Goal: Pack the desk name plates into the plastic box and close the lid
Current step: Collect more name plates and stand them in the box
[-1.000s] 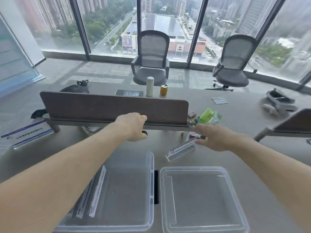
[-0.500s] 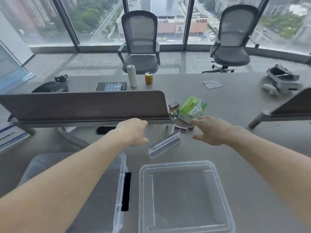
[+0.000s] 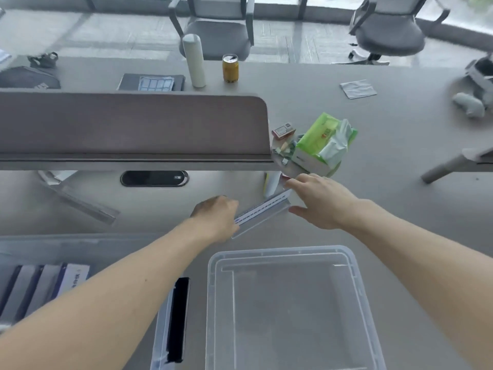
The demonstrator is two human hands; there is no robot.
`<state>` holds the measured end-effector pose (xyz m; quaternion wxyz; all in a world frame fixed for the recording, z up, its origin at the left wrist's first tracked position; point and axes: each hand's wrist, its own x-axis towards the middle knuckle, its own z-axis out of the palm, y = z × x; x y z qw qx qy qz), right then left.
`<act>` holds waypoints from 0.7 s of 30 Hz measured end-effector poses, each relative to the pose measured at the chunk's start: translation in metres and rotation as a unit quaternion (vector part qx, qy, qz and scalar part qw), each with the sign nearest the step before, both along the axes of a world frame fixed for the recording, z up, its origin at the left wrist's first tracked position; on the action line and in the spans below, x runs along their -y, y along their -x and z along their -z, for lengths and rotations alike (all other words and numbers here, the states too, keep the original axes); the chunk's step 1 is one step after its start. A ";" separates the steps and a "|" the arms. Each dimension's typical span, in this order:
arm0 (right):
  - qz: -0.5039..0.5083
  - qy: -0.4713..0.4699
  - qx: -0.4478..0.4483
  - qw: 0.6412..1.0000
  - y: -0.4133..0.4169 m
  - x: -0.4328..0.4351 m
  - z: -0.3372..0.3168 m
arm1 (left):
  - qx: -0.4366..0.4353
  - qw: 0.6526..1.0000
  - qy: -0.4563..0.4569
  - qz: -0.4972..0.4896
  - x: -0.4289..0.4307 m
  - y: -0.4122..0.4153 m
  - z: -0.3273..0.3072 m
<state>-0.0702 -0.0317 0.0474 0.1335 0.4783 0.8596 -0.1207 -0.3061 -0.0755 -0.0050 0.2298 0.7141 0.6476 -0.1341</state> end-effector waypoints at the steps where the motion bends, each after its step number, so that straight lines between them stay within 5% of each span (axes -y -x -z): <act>1: -0.002 -0.001 -0.008 1.000 0.005 -0.003 0.008 | 0.007 1.000 -0.002 0.002 -0.002 0.002 0.007; 12: 0.064 0.065 -0.019 0.996 0.011 -0.001 0.062 | 0.158 0.983 -0.013 -0.093 -0.025 0.049 0.041; 16: 0.183 0.087 -0.149 0.968 0.001 0.000 0.093 | 0.260 0.940 -0.012 -0.222 -0.031 0.053 0.058; 21: 0.278 0.089 -0.240 0.926 0.000 0.001 0.114 | 0.324 0.908 -0.012 -0.265 -0.030 0.058 0.072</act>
